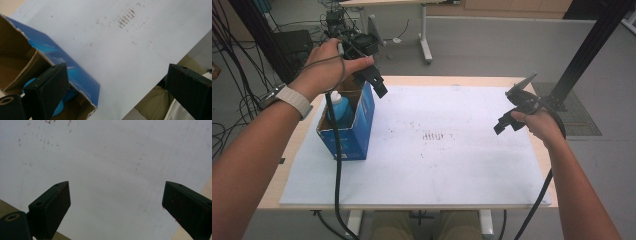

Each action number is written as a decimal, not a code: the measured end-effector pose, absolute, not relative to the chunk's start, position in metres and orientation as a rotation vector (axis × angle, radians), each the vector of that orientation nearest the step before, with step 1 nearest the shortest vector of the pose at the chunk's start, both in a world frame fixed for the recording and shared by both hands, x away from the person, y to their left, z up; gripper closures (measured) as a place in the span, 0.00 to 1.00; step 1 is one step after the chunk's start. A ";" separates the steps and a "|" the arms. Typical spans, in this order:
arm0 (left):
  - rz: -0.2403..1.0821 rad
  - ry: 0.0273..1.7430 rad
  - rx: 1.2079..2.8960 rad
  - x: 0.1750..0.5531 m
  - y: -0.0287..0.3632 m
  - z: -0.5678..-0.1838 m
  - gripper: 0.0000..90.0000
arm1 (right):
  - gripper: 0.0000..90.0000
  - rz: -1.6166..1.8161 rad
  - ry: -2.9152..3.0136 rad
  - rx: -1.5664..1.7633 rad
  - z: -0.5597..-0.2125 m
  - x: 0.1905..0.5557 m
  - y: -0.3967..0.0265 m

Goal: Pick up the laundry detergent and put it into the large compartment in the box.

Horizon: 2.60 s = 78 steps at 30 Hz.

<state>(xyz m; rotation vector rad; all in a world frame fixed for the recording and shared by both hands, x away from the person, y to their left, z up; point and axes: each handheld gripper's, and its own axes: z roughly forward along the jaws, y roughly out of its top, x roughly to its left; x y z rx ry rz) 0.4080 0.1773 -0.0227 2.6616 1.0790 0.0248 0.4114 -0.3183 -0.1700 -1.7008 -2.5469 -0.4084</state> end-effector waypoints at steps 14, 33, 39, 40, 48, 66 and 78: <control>0.035 0.733 2.779 0.395 0.126 -0.037 0.06 | 0.09 -0.414 -2.553 -1.692 -0.168 0.408 -0.318; 0.035 0.527 2.879 0.389 0.085 -0.063 0.06 | 0.08 -0.423 -2.549 -1.705 -0.167 0.402 -0.322; 0.029 0.501 2.887 0.388 0.080 -0.072 0.06 | 0.09 -0.423 -2.557 -1.697 -0.166 0.404 -0.320; 0.026 0.494 2.890 0.389 0.079 -0.073 0.06 | 0.09 -0.423 -2.557 -1.698 -0.166 0.404 -0.319; 0.005 0.478 2.901 0.391 0.074 -0.083 0.06 | 0.09 -0.426 -2.555 -1.700 -0.166 0.404 -0.320; 0.002 0.483 2.905 0.391 0.073 -0.089 0.06 | 0.08 -0.424 -2.552 -1.701 -0.167 0.402 -0.321; 0.000 0.487 2.907 0.392 0.072 -0.092 0.06 | 0.08 -0.423 -2.553 -1.695 -0.169 0.403 -0.320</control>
